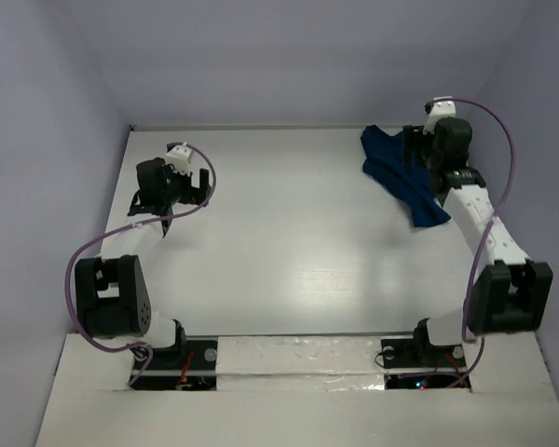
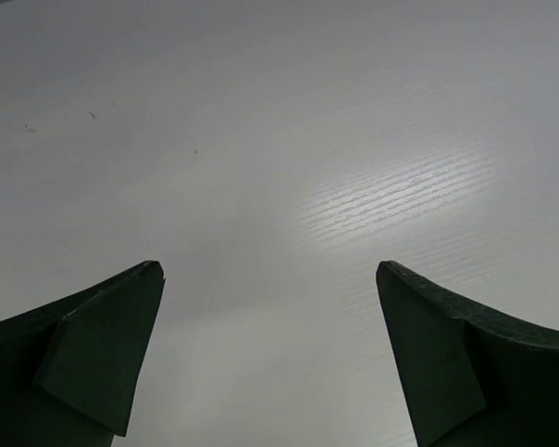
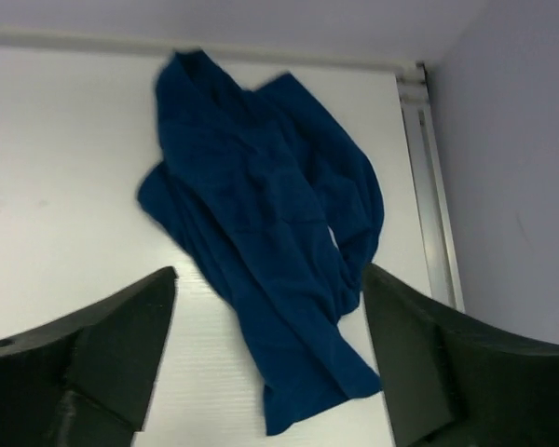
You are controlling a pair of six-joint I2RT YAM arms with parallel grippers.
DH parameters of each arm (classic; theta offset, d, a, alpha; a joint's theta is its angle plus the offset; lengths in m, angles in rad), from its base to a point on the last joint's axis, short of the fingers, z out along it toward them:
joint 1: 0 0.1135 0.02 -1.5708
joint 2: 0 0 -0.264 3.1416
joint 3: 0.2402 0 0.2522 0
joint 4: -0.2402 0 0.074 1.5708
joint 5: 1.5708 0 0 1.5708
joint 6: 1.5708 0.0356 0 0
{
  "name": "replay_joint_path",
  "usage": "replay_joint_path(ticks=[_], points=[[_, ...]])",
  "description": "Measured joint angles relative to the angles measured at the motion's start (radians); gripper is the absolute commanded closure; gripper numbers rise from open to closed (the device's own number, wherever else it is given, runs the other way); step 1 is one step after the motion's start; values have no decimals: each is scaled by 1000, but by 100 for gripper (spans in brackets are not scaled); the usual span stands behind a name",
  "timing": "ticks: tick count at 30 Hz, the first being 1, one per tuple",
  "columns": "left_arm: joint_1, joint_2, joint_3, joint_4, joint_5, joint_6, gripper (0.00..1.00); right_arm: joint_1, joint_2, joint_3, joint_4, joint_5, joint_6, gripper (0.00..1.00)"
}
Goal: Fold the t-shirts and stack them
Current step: Grab crumpled tshirt from the corner of the board with the right arm
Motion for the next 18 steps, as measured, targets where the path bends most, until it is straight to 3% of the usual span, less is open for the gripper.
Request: replay_joint_path(ticks=[1,2,4,11,18], points=[[0,0,3,-2,3,0,1,-1,51,43,-27,13,-1,32],[0,0,5,-1,6,0,1,-2,103,83,-49,22,-5,38],[0,0,5,-2,15,0,1,-5,188,149,-98,14,-14,44],[0,0,5,-3,38,0,1,-5,418,415,-291,-69,-55,41],[0,0,5,-4,55,0,1,-5,731,1005,-510,-206,-103,40]])
